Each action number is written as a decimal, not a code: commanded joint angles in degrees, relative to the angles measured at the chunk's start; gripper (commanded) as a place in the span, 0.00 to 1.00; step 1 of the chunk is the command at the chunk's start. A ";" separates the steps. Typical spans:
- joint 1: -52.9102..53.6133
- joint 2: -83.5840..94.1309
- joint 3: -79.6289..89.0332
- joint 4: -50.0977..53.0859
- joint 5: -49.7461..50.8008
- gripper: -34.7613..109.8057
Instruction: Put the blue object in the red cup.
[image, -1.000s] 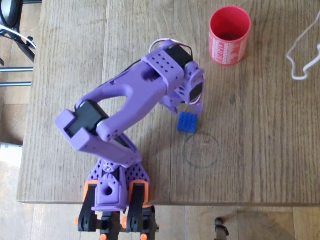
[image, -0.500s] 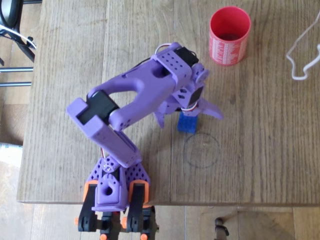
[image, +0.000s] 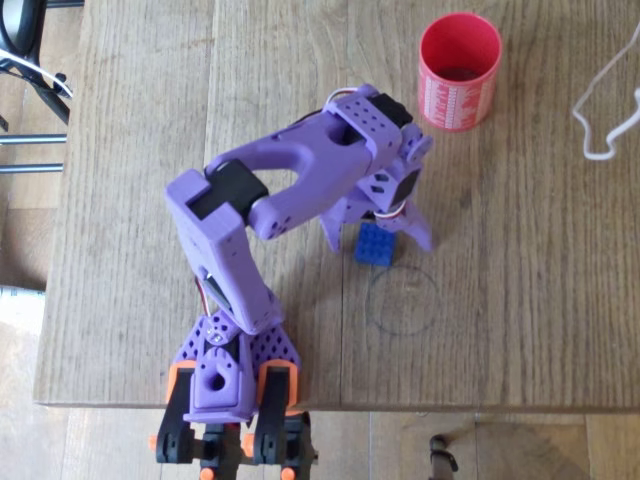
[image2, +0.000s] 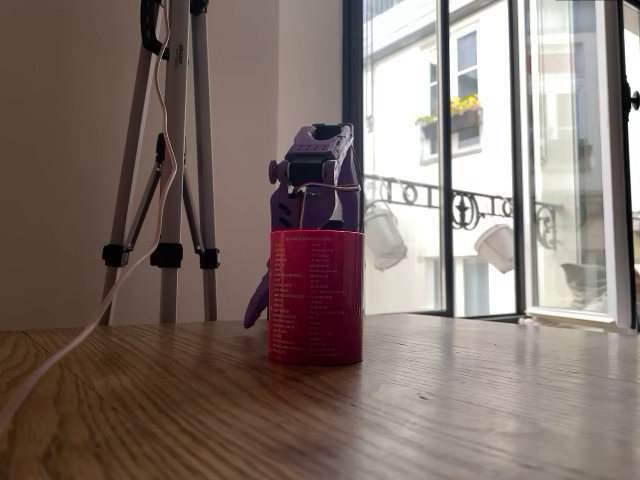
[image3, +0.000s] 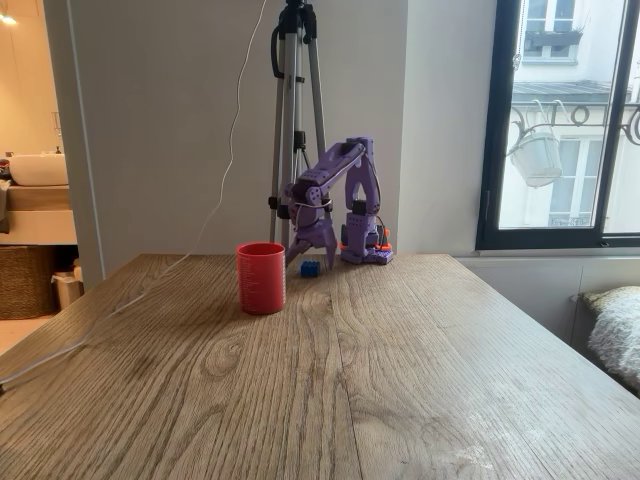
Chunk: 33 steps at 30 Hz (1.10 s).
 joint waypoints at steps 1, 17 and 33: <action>1.23 0.70 -3.25 0.09 0.26 0.25; 13.71 12.13 -8.00 1.76 -0.26 0.25; 22.15 24.52 -40.25 -6.15 -24.17 0.25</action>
